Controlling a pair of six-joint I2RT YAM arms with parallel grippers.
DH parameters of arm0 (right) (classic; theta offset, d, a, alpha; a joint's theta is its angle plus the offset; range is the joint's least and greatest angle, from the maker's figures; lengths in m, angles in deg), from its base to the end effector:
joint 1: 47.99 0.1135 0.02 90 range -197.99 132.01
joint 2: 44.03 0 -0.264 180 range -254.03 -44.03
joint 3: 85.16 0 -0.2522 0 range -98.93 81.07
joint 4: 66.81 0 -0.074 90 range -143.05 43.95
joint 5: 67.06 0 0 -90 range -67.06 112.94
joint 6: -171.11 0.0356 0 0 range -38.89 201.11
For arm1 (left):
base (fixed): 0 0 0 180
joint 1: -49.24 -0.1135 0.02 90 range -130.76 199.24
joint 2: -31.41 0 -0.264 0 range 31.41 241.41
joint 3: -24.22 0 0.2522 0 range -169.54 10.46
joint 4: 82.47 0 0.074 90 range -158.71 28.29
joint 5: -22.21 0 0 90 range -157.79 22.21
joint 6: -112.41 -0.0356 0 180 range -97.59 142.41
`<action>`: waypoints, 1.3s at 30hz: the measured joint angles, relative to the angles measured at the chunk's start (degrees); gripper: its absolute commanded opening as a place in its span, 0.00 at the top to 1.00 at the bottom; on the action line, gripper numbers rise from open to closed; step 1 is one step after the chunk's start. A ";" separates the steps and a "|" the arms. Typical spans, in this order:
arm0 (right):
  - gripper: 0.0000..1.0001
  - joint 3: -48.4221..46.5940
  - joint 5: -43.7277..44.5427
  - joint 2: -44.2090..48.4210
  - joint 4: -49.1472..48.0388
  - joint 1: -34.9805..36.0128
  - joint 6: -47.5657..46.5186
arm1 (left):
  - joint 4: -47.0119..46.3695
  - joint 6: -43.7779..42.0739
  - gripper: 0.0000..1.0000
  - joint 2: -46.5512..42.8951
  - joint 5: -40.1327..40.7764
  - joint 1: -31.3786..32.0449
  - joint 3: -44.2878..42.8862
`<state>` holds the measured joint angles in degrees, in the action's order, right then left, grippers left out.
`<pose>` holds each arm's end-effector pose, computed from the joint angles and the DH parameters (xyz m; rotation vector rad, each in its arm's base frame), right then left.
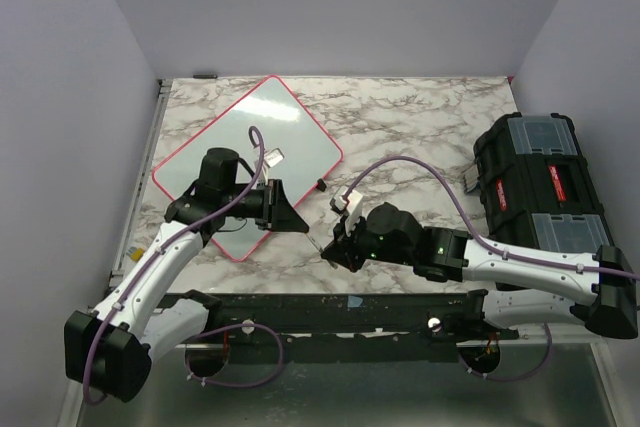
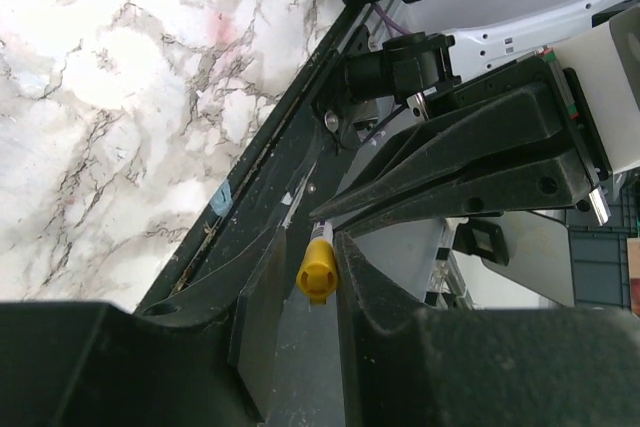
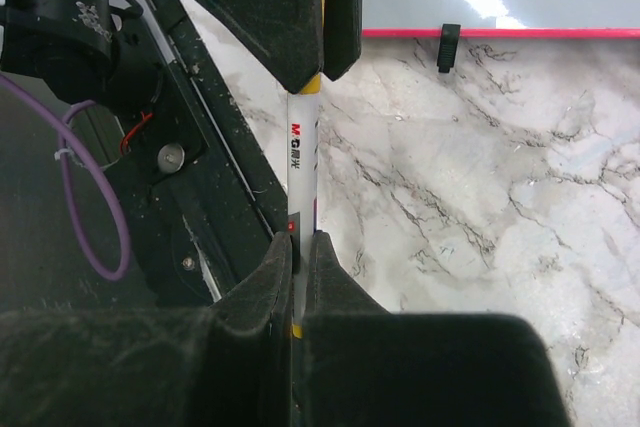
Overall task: Write a sentence on the whiteboard
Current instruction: Pass from the right arm to the left, then open the pen cap from the whiteboard marker.
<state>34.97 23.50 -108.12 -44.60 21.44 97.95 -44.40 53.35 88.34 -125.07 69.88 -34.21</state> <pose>0.0897 0.2380 0.2836 -0.9524 1.9423 0.9088 0.1794 -0.0996 0.2858 0.4100 2.2747 -1.5839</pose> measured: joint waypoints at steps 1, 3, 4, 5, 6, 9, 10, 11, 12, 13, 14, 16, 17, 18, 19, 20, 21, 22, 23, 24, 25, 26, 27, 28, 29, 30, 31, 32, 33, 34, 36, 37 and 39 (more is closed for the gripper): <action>0.99 0.00 0.00 0.00 0.00 0.00 0.00 | 0.07 -0.02 0.72 -0.17 -0.02 0.07 0.22; 0.99 0.00 0.00 0.00 -0.02 0.00 -0.04 | 0.20 -0.04 0.74 -0.55 -0.07 0.11 0.39; 0.99 0.00 0.00 0.00 -0.02 0.00 -0.07 | 0.22 -0.07 0.75 -0.66 -0.09 0.11 0.44; 0.99 0.00 0.00 0.00 -0.02 0.00 -0.17 | 0.22 -0.11 0.76 -0.79 -0.11 0.11 0.44; 0.99 0.00 0.00 0.00 -0.02 0.00 -0.24 | 0.22 -0.13 0.79 -0.90 -0.13 0.11 0.44; 0.99 0.00 0.00 0.00 -0.02 0.00 -0.46 | 0.20 -0.26 0.92 -1.05 -0.24 0.11 0.44; 0.99 0.00 0.00 0.00 0.00 0.00 -0.48 | 0.20 -0.20 0.98 -1.05 -0.39 0.11 0.44; 0.99 0.00 0.00 -0.04 0.00 0.00 -0.52 | 0.15 -0.09 1.00 -1.05 -0.48 0.11 0.44; 0.99 0.00 0.02 -0.07 0.02 0.00 -0.52 | 0.13 -0.13 1.00 -1.05 -0.55 0.11 0.44; 0.93 0.00 0.15 -0.11 0.02 0.00 -0.50 | 0.11 -0.04 1.00 -1.05 -0.59 0.11 0.44; 0.72 0.00 0.50 -0.17 0.00 0.00 -0.39 | 0.04 0.04 1.00 -1.05 -0.55 0.11 0.44; 0.21 -0.26 1.79 -0.37 0.11 0.00 0.70 | -0.13 0.31 1.00 -1.25 -0.39 0.11 0.44; 0.06 -0.57 2.51 -0.63 0.31 0.00 1.66 | -0.26 0.37 1.00 -1.38 -0.35 0.11 0.44; 0.00 -1.05 3.32 -1.01 0.46 0.00 2.05 | -0.42 0.68 1.00 -1.73 -0.09 0.11 0.44; 0.00 -1.62 4.07 -1.42 0.68 0.00 2.89 | -0.79 1.33 1.00 -2.54 0.61 0.11 0.44; 0.00 -2.05 4.76 -1.70 0.66 0.00 3.91 | -1.11 1.79 1.00 -3.06 1.11 0.11 0.44; 0.00 -2.43 5.46 -1.84 0.59 0.00 5.01 | -1.73 2.62 1.00 -3.87 1.66 0.11 0.44; 0.00 -2.62 6.27 -1.84 0.35 0.00 6.14 | -2.91 3.93 1.00 -4.90 2.43 0.11 0.44; 0.00 -2.67 6.93 -1.73 -0.04 0.00 7.34 | -4.24 5.29 1.00 -5.86 2.99 0.11 0.44; 0.00 -2.67 7.72 -1.53 -0.48 0.00 8.70 | -5.40 6.23 1.00 -6.67 3.54 0.11 0.44; 0.00 -2.67 8.66 -1.33 -1.14 0.00 10.21 | -6.80 7.30 1.00 -7.50 4.04 0.11 0.44; 0.00 -2.71 9.64 -1.03 -1.86 0.00 11.87 | -8.31 9.03 1.00 -8.26 4.63 0.11 0.44; 0.00 -2.73 10.05 -0.90 -2.25 0.00 12.44 | -9.73 10.19 1.00 -8.79 5.14 0.11 0.42; 0.00 -2.82 10.78 -0.63 -2.82 0.00 13.51 | -10.82 11.37 1.00 -9.14 5.40 0.11 0.42; 0.00 -2.93 11.26 -0.37 -3.54 0.00 14.36 | -12.04 12.35 1.00 -9.44 5.68 0.11 0.37; 0.00 -2.97 11.69 0.02 -4.63 0.00 15.10 | -13.16 13.57 1.00 -9.70 5.95 0.11 0.28; 0.00 -2.97 11.96 0.59 -5.97 0.00 15.76 | -13.88 14.14 1.00 -9.86 6.14 0.11 0.20; 0.00 -2.97 12.07 1.36 -7.28 0.00 16.20 | -14.64 15.28 1.00 -10.25 6.60 0.11 -0.09; 0.00 -2.99 12.09 2.27 -8.59 0.00 16.74 | -15.08 15.89 1.00 -10.56 7.02 0.11 -0.35; 0.00 -3.02 12.07 3.32 -9.79 0.00 17.25 | -15.56 16.83 1.00 -10.99 7.52 0.11 -0.68; 0.00 -3.08 12.07 5.66 -12.46 0.00 18.23 | -17.42 18.84 1.00 -12.31 8.46 0.11 -0.94; 0.00 -3.15 12.04 6.67 -13.77 0.00 18.73 | -18.51 20.13 1.00 -13.05 8.87 0.11 -0.98; 0.00 -3.28 11.96 8.33 -16.39 0.00 19.69 | -21.07 22.67 1.00 -14.80 9.70 0.11 -1.07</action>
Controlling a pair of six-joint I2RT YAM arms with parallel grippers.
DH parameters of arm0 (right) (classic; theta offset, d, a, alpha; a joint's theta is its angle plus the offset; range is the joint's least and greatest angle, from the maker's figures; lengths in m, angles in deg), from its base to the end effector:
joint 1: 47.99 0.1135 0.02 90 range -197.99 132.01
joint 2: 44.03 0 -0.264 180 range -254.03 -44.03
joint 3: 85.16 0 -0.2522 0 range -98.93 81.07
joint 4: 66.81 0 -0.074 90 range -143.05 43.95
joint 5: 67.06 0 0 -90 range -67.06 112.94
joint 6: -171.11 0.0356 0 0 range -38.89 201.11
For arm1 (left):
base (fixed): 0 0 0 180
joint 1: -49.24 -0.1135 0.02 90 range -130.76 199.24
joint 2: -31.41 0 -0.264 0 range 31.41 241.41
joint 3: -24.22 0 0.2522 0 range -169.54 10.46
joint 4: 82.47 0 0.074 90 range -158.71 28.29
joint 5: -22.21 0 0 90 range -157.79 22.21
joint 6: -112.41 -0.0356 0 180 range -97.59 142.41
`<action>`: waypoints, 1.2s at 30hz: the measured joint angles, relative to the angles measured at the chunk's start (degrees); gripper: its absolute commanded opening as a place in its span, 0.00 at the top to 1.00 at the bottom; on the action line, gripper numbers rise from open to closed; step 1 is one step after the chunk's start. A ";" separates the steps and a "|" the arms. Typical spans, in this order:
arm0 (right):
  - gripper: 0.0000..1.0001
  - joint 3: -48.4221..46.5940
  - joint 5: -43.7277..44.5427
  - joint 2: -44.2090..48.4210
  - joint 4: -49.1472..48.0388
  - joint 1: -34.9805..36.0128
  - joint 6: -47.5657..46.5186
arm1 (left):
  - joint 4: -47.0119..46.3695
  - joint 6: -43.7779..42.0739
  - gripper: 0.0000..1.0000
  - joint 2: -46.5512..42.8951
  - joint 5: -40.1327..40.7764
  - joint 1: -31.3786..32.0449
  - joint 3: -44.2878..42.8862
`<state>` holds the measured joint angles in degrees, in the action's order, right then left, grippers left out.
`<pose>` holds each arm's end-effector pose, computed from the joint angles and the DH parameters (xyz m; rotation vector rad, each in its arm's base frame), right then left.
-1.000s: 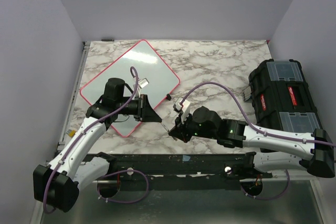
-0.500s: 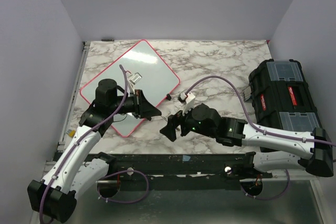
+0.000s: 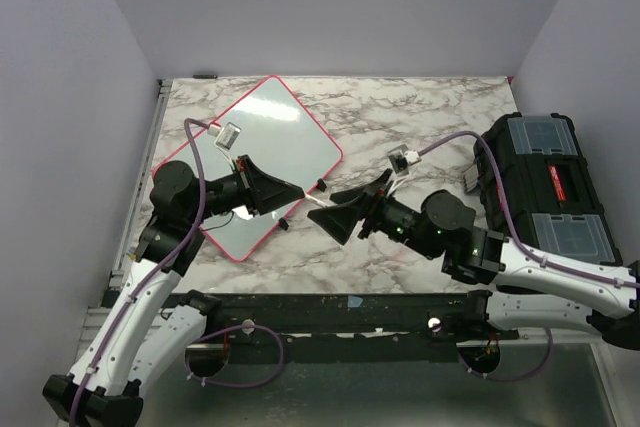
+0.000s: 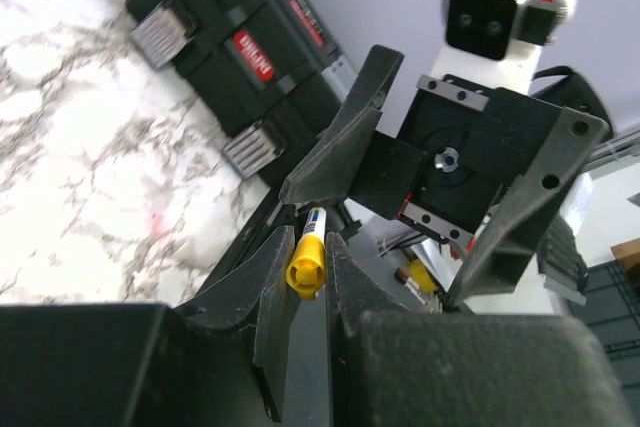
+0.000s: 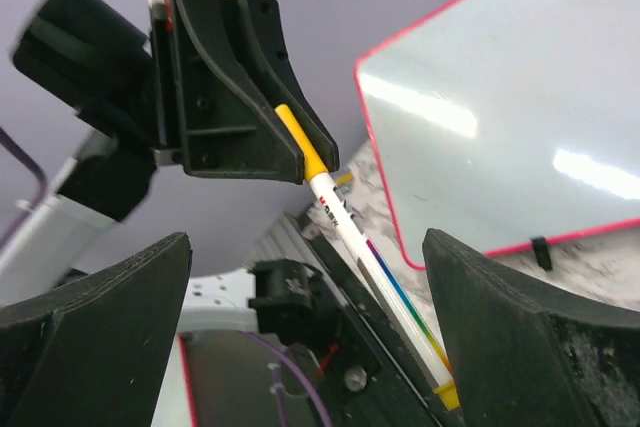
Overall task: Write a sentence on the whiteboard
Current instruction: Open the pen cap from the whiteboard marker.
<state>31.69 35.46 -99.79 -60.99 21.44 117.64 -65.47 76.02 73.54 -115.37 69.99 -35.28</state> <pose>0.0881 0.2129 0.3672 -0.2948 1.6688 1.2707 0.1430 -0.0823 0.3665 0.2390 1.8161 -1.6064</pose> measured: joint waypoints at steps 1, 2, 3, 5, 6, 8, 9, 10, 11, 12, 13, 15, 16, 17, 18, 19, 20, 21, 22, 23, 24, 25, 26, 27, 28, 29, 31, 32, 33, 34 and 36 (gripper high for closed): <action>0.00 -0.02 -0.04 0.66 -1.31 0.00 0.57 | -1.44 1.36 1.00 -0.72 0.50 0.00 -0.04; 0.00 -0.02 -0.11 1.25 -2.58 0.00 1.11 | -2.69 2.60 1.00 -1.31 0.87 0.00 -0.11; 0.01 -0.02 -0.20 1.70 -3.82 0.00 1.75 | -4.04 3.80 1.00 -1.88 1.29 0.00 -0.17; 0.03 -0.02 -0.59 2.38 -6.75 0.00 2.84 | -6.93 6.62 1.00 -2.99 2.34 0.00 -0.22; 0.03 -0.04 -0.83 2.60 -8.17 0.00 3.30 | -7.85 7.58 1.00 -3.34 2.75 0.00 -0.22; 0.04 -0.15 -1.07 2.80 -10.43 0.00 4.02 | -10.38 10.01 1.00 -4.20 3.54 0.00 -0.22; 0.04 -0.24 -1.18 2.80 -11.23 0.00 4.22 | -11.21 10.88 1.00 -4.44 3.85 0.00 -0.24; 0.05 -0.28 -1.29 2.80 -11.82 0.00 4.42 | -11.82 11.58 1.00 -4.66 4.20 0.00 -0.35; 0.06 -0.35 -1.53 2.75 -12.17 0.00 4.44 | -12.37 12.33 1.00 -4.87 4.59 0.00 -0.61; 0.07 -0.55 -1.95 2.60 -12.44 0.00 4.42 | -12.72 12.70 1.00 -5.05 4.79 0.00 -0.79; 0.08 -0.96 -2.47 2.29 -12.55 0.00 4.39 | -13.33 13.25 1.00 -5.25 5.09 0.00 -1.03; 0.12 -2.08 -3.87 1.40 -13.00 0.00 4.35 | -13.97 13.97 1.00 -5.44 5.51 0.00 -1.44; 0.14 -2.43 -4.48 1.11 -13.20 0.00 4.33 | -14.38 14.16 1.00 -5.44 5.64 0.00 -1.57; 0.16 -2.82 -5.03 0.87 -13.33 0.00 4.31 | -14.73 14.47 1.00 -5.42 5.75 0.00 -1.70; 0.18 -3.10 -5.68 0.68 -13.49 0.00 4.22 | -15.08 14.82 1.00 -5.35 5.79 0.00 -1.77; 0.19 -3.34 -6.25 0.55 -13.53 0.00 4.13 | -15.41 15.04 1.00 -5.31 5.81 0.00 -1.77; 0.21 -3.63 -6.71 0.44 -13.51 0.00 3.96 | -15.67 15.28 1.00 -5.22 5.84 0.00 -1.77; 0.23 -3.89 -7.17 0.28 -13.55 0.00 3.91 | -15.96 15.52 1.00 -5.14 5.86 0.00 -1.77; 0.25 -4.15 -7.63 0.13 -13.64 0.00 3.80 | -16.09 15.67 1.00 -5.07 5.86 0.00 -1.77; 0.27 -4.39 -8.02 0.02 -13.64 0.00 3.69 | -16.28 15.93 1.00 -4.98 5.86 0.00 -1.77; 0.28 -4.72 -8.37 -0.15 -13.64 0.00 3.48 | -16.55 16.20 1.00 -4.87 5.86 0.00 -1.77; 0.30 -4.96 -8.61 -0.33 -13.66 0.00 3.32 | -16.90 16.48 1.00 -4.83 5.86 0.00 -1.77; 0.32 -5.14 -8.85 -0.50 -13.64 0.00 3.10 | -17.22 16.63 1.00 -4.83 5.84 0.00 -1.77; 0.34 -5.38 -9.14 -0.76 -13.64 0.00 2.86 | -17.38 16.74 1.00 -4.83 5.84 0.00 -1.77; 0.35 -5.64 -9.31 -1.03 -13.62 0.00 2.71 | -17.57 16.87 1.00 -4.83 5.84 0.00 -1.77; 0.37 -5.88 -9.64 -1.31 -13.62 -0.02 2.45 | -17.79 17.03 1.00 -4.79 5.81 0.00 -1.79; 0.39 -6.21 -10.45 -1.75 -13.60 -0.04 2.23 | -18.12 17.35 1.00 -4.72 5.73 0.00 -1.81; 0.41 -6.29 -10.62 -1.88 -13.57 -0.04 2.14 | -18.23 17.44 1.00 -4.68 5.70 0.00 -1.81; 0.42 -6.43 -10.78 -2.01 -13.57 -0.07 2.01 | -18.29 17.59 1.00 -4.68 5.64 0.00 -1.84; 0.43 -6.49 -10.91 -2.12 -13.60 -0.07 1.97 | -18.34 17.66 1.00 -4.68 5.60 0.00 -1.84; 0.45 -6.54 -11.23 -2.34 -13.62 -0.07 1.95 | -18.40 17.77 1.00 -4.68 5.53 0.00 -1.84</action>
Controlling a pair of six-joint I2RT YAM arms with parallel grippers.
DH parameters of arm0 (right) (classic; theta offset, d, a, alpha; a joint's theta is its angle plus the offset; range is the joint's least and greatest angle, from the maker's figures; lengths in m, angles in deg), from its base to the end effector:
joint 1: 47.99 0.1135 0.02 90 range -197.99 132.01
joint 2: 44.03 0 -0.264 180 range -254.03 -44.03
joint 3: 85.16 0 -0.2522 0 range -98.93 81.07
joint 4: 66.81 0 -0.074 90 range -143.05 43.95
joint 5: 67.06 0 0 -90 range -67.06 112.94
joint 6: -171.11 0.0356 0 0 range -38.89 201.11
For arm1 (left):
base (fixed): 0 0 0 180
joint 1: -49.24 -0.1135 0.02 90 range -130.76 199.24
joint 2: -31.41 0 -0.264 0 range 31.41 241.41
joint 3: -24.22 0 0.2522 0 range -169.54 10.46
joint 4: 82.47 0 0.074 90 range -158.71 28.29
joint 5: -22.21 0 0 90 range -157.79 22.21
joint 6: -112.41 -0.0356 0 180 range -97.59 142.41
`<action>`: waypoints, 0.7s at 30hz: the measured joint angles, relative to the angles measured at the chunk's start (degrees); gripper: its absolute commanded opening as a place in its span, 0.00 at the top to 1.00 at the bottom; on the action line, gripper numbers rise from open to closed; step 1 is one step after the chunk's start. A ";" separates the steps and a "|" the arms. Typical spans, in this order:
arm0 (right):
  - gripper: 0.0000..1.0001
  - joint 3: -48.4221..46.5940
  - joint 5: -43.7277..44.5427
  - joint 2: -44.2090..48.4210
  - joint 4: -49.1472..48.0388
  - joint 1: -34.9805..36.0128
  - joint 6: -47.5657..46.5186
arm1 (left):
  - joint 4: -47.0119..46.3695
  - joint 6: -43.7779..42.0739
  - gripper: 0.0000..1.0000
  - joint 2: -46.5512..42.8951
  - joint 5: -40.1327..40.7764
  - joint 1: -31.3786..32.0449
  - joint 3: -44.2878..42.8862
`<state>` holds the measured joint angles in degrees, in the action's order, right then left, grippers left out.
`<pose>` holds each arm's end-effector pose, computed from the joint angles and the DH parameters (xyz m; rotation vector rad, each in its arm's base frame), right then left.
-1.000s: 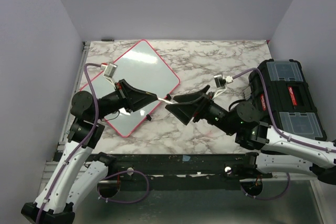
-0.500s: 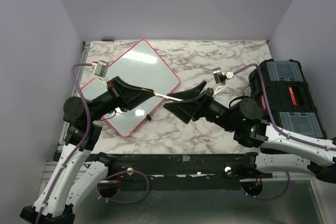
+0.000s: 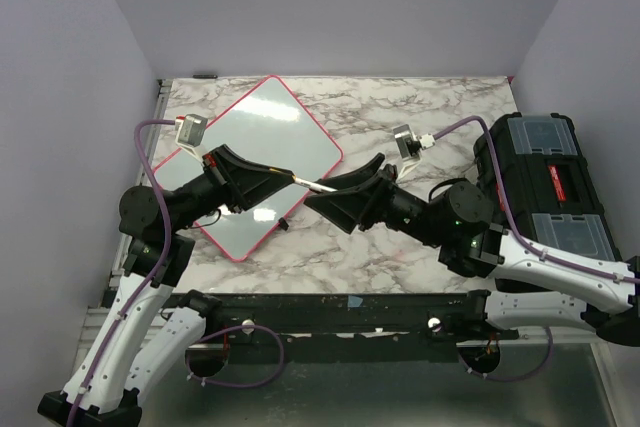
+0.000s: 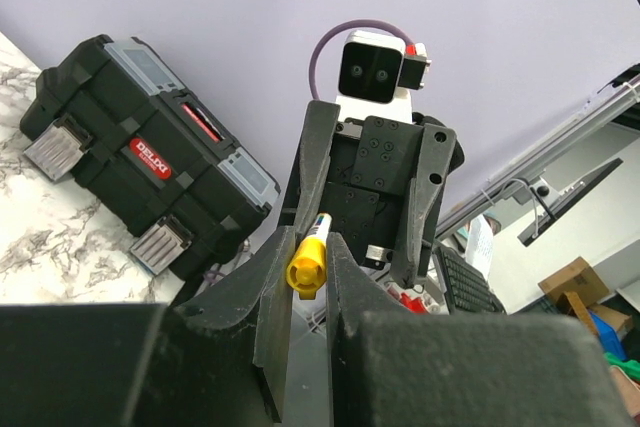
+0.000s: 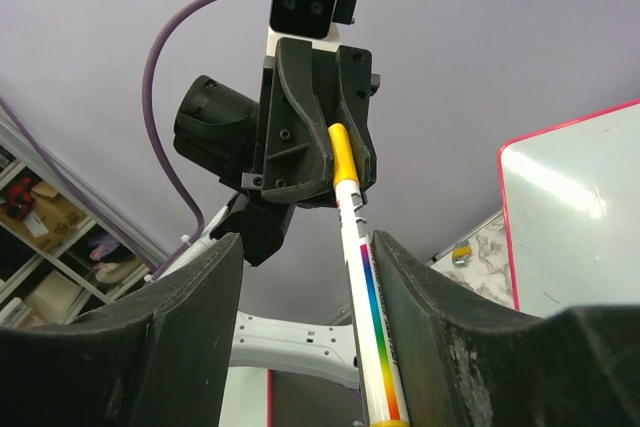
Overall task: Write a sentence on the whiteboard
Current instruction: Open the pen cap from the whiteboard marker.
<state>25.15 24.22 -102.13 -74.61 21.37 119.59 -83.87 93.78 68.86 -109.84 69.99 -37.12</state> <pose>0.0821 0.2158 0.4247 -0.3530 1.3615 1.5957 0.1148 -0.0690 0.4191 0.1522 1.4641 -1.7661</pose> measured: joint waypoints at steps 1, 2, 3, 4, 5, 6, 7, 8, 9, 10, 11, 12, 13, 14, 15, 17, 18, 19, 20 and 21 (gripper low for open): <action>0.46 -0.07 -0.17 -0.17 0.00 0.00 -0.02 | 0.00 0.02 1.00 0.00 -0.02 0.00 0.00; 0.47 -0.15 -0.31 -0.39 -0.02 -0.02 -0.02 | 0.02 0.07 1.00 0.00 -0.02 0.00 0.00; 0.48 -0.22 -0.48 -0.66 -0.09 -0.04 -0.04 | 0.00 0.07 1.00 -0.02 -0.02 0.00 0.00; 0.49 -0.26 -0.59 -0.87 -0.13 -0.07 -0.07 | 0.00 0.07 1.00 -0.02 -0.04 0.00 0.00; 0.50 -0.26 -0.63 -1.03 -0.22 -0.07 -0.07 | 0.02 0.07 1.00 -0.02 -0.07 0.00 0.00; 0.50 -0.26 -0.70 -1.18 -0.26 -0.07 -0.11 | 0.04 0.07 1.00 -0.02 -0.11 0.00 0.00; 0.50 -0.26 -0.72 -1.29 -0.28 -0.07 -0.13 | 0.07 0.07 1.00 -0.02 -0.11 0.00 0.00; 0.51 -0.26 -0.74 -1.36 -0.31 -0.07 -0.13 | 0.11 0.04 1.00 -0.02 -0.15 0.00 0.00; 0.51 -0.26 -0.74 -1.38 -0.33 -0.07 -0.15 | 0.22 0.04 1.00 -0.07 -0.15 0.00 0.00; 0.51 -0.26 -0.74 -1.40 -0.42 -0.07 -0.15 | 0.24 0.04 1.00 -0.09 -0.15 0.00 0.00; 0.52 -0.26 -0.72 -1.42 -0.52 -0.07 -0.17 | 0.26 0.02 1.00 -0.13 -0.17 0.00 0.00; 0.53 -0.26 -0.72 -1.42 -0.68 -0.07 -0.17 | 0.26 0.02 1.00 -0.17 -0.15 0.00 0.00; 0.54 -0.26 -0.70 -1.46 -0.76 -0.07 -0.20 | 0.28 0.02 1.00 -0.24 -0.17 0.00 0.00; 0.55 -0.26 -0.70 -1.49 -0.85 -0.07 -0.22 | 0.31 0.02 1.00 -0.31 -0.17 0.00 0.00; 0.56 -0.26 -0.68 -1.49 -0.92 -0.07 -0.28 | 0.33 0.02 1.00 -0.44 -0.17 0.00 0.00; 0.59 -0.26 -0.68 -1.55 -1.09 -0.07 -0.37 | 0.50 0.00 1.00 -0.70 -0.15 0.02 0.00; 0.60 -0.26 -0.68 -1.64 -1.16 -0.07 -0.39 | 0.72 -0.07 1.00 -0.94 -0.15 0.00 -0.02; 0.62 -0.26 -0.68 -1.73 -1.20 -0.07 -0.42 | 0.85 -0.15 1.00 -1.05 -0.15 0.00 -0.02; 0.62 -0.26 -0.68 -1.81 -1.29 -0.07 -0.42 | 1.03 -0.22 1.00 -1.18 -0.13 0.00 -0.02; 0.62 -0.26 -0.68 -1.90 -1.33 -0.07 -0.48 | 1.14 -0.24 1.00 -1.25 -0.13 0.00 -0.02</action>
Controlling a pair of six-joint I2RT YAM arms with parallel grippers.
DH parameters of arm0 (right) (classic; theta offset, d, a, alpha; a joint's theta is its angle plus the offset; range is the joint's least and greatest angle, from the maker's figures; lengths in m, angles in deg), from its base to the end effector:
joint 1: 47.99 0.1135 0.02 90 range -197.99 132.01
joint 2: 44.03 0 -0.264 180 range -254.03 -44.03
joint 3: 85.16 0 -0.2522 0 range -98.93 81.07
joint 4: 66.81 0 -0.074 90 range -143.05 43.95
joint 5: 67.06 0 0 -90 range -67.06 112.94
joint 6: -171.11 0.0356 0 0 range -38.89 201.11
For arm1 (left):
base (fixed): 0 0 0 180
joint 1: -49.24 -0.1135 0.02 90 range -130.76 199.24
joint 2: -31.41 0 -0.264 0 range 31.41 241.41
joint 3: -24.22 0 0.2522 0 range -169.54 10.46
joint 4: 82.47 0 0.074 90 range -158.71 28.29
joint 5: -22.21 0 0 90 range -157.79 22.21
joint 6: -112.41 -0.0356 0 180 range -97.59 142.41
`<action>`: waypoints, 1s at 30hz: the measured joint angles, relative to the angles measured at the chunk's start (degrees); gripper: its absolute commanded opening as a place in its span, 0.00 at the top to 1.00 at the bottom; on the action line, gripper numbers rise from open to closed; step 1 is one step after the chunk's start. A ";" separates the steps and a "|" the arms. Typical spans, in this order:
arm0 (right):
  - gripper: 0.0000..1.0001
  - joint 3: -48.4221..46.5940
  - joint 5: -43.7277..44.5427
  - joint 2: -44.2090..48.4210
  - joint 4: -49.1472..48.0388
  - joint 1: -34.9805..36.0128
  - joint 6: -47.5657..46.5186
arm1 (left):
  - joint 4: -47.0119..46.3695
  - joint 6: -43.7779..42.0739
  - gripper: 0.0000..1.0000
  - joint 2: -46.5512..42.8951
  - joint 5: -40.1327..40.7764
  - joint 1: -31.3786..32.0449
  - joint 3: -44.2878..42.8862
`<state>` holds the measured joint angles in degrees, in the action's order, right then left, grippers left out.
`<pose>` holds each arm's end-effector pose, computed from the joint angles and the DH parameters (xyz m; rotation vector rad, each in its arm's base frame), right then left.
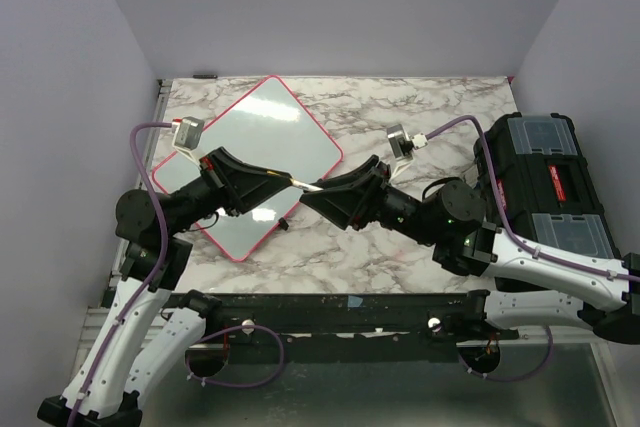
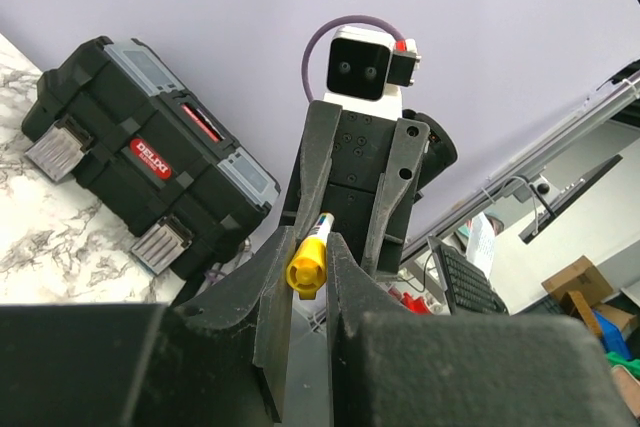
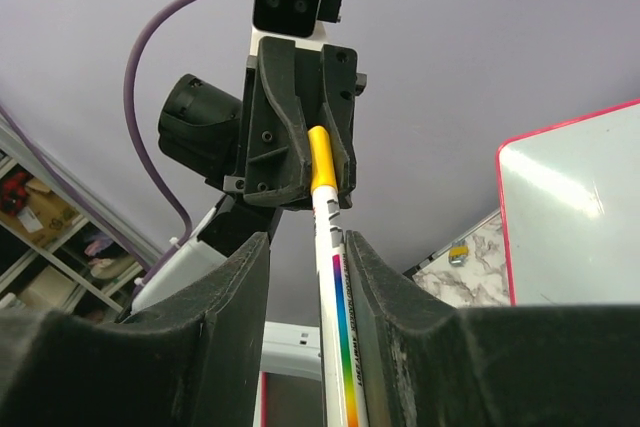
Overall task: Write a sentence on the whiteboard
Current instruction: Open the pen cap from the whiteboard marker.
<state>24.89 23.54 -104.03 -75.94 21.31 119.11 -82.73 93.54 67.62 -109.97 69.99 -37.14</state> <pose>0.0852 0.2244 0.4215 -0.3709 1.3625 1.5924 0.1093 -0.0670 0.4197 0.1588 1.4616 -1.7635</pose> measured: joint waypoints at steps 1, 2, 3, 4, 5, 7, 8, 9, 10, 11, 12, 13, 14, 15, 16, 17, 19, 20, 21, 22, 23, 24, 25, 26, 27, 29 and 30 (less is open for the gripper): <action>0.62 0.00 0.02 -0.11 -0.02 0.00 0.00 | 0.09 -0.11 1.00 -0.07 0.02 0.00 0.00; 0.62 0.00 0.02 -0.17 -0.07 -0.02 -0.02 | 0.31 -0.22 1.00 -0.13 0.00 0.00 -0.09; 0.62 0.00 0.02 -0.22 -0.13 -0.02 -0.04 | 0.59 -0.39 1.00 -0.15 0.00 0.00 -0.24; 0.62 0.00 0.02 -0.31 -0.17 -0.02 -0.07 | 1.31 -0.92 1.00 -0.17 0.02 0.00 -0.63; 0.62 0.00 0.07 -0.31 -0.20 -0.02 -0.07 | 1.62 -1.16 1.00 -0.22 0.02 0.00 -0.81; 0.62 0.00 0.37 -0.33 -0.20 -0.02 -0.07 | 3.04 -2.01 1.00 -0.44 0.11 0.00 -1.33; 0.62 0.00 0.50 -0.33 -0.22 0.00 -0.07 | 3.65 -2.56 1.00 -0.55 0.15 0.00 -1.60; 0.62 0.00 0.66 -0.31 -0.22 0.00 -0.07 | 3.76 -2.86 1.00 -0.59 0.17 0.00 -1.64; 0.62 0.00 0.85 -0.31 -0.24 0.00 -0.07 | 4.24 -3.06 1.00 -0.79 0.17 0.00 -1.70; 0.62 0.00 1.14 -0.31 -0.26 0.00 -0.07 | 4.46 -3.21 1.00 -0.83 0.20 0.00 -1.70; 0.62 0.00 1.33 -0.31 -0.28 0.00 -0.07 | 4.70 -3.39 1.00 -0.92 0.24 0.00 -1.70; 0.62 0.00 1.53 -0.31 -0.31 0.00 -0.07 | 4.98 -3.56 1.00 -1.01 0.28 0.00 -1.70; 0.63 0.00 1.64 -0.31 -0.31 0.00 -0.07 | 5.18 -3.67 1.00 -1.09 0.33 0.00 -1.70; 0.63 0.00 1.68 -0.31 -0.33 0.00 -0.07 | 5.38 -3.78 1.00 -1.16 0.37 0.00 -1.70; 0.64 0.00 1.70 -0.31 -0.35 0.00 -0.07 | 5.51 -3.85 1.00 -1.25 0.37 0.00 -1.70; 0.65 0.00 1.73 -0.31 -0.39 0.00 -0.07 | 5.64 -3.91 1.00 -1.33 0.39 0.00 -1.70; 0.67 0.00 1.73 -0.31 -0.46 0.00 -0.07 | 5.95 -4.09 1.00 -1.46 0.42 0.00 -1.70; 0.68 0.00 1.73 -0.33 -0.46 0.00 -0.04 | 6.08 -4.11 1.00 -1.55 0.42 0.00 -1.70; 0.69 0.00 1.75 -0.33 -0.46 0.00 -0.04 | 6.16 -4.13 1.00 -1.62 0.42 0.00 -1.70; 0.70 0.00 1.75 -0.33 -0.46 -0.02 -0.02 | 6.23 -4.13 1.00 -1.68 0.42 0.00 -1.70; 0.71 0.00 1.77 -0.33 -0.46 -0.02 -0.02 | 6.32 -4.15 1.00 -1.77 0.42 0.00 -1.70; 0.73 0.00 1.79 -0.33 -0.46 0.00 0.02 | 6.40 -4.20 1.00 -1.88 0.42 0.00 -1.68; 0.73 0.00 1.81 -0.33 -0.46 0.00 0.07 | 6.45 -4.22 1.00 -1.97 0.42 0.00 -1.68; 0.73 0.00 1.86 -0.33 -0.48 0.00 0.09 | 6.43 -4.24 1.00 -2.05 0.42 0.00 -1.68; 0.73 0.00 1.88 -0.35 -0.48 0.00 0.11 | 6.45 -4.26 1.00 -2.12 0.42 0.02 -1.68; 0.74 0.00 2.01 -0.42 -0.61 -0.02 0.15 | 6.45 -4.28 1.00 -2.21 0.44 0.00 -1.68; 0.74 0.00 2.10 -0.46 -0.66 -0.02 0.20 | 6.49 -4.31 1.00 -2.25 0.46 0.00 -1.68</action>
<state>24.89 25.64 -104.49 -76.60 21.28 119.31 -76.24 89.24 65.37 -109.51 69.99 -38.82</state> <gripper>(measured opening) 0.267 0.161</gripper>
